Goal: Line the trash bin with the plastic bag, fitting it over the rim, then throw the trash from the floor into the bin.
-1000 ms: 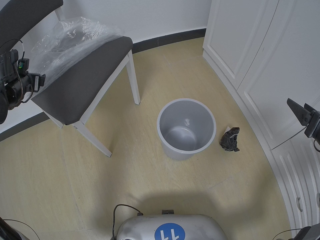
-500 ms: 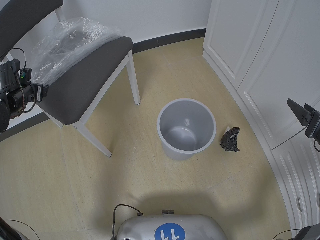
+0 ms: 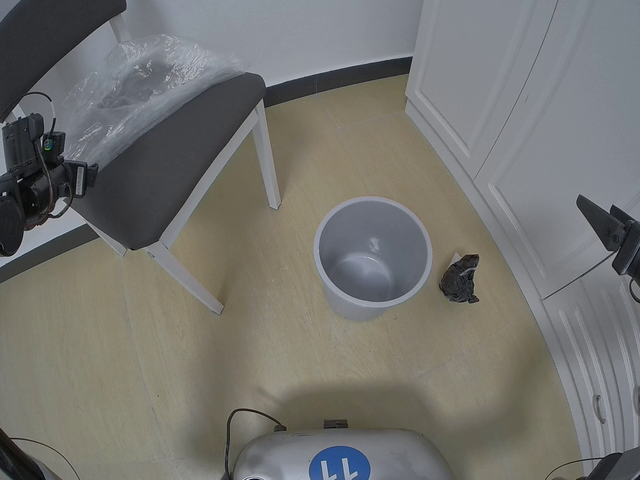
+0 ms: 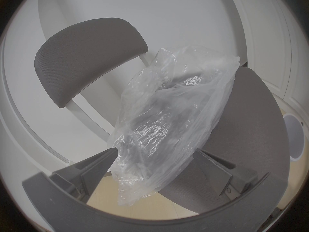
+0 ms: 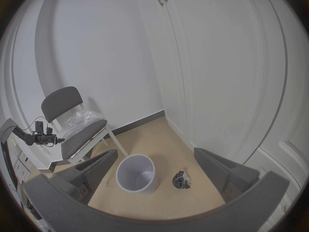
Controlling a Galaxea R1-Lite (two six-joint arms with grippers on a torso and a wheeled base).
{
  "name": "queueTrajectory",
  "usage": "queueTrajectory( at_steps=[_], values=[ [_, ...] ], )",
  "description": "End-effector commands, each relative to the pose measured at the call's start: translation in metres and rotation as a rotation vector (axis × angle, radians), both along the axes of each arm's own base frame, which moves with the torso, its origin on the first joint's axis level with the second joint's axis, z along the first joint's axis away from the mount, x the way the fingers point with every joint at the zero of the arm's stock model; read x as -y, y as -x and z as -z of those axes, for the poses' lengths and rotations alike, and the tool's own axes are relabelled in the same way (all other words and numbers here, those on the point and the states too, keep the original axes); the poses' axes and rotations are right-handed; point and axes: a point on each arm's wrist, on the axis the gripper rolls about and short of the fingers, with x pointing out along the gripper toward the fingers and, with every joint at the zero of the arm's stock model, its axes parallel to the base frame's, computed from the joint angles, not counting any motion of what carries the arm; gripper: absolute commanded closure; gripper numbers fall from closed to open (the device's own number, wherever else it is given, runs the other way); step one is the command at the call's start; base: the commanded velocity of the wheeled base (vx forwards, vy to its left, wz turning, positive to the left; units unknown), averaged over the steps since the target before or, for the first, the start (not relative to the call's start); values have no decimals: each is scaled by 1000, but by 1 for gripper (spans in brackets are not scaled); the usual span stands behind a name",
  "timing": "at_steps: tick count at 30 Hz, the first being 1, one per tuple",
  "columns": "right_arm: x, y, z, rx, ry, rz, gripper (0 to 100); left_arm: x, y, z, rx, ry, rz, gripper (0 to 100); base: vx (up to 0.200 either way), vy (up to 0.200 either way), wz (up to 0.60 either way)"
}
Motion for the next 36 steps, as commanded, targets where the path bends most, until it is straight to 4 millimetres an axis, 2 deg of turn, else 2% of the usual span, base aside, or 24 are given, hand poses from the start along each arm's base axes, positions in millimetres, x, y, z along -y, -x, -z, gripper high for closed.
queueTrajectory(
  at_steps=[1,15,24,36],
  values=[
    [1,2,-1,9,-3,-1,0,-1,-5,6,-16,4,-3,0,0,0,0],
    [0,1,-1,7,-1,-1,0,-3,-28,14,113,-21,-6,0,0,0,0],
    [1,2,-1,9,-1,-1,0,-3,-24,11,126,-23,-1,0,0,0,0],
    [1,2,-1,9,-1,-1,0,-5,-30,13,126,-23,-7,0,0,0,0]
  ],
)
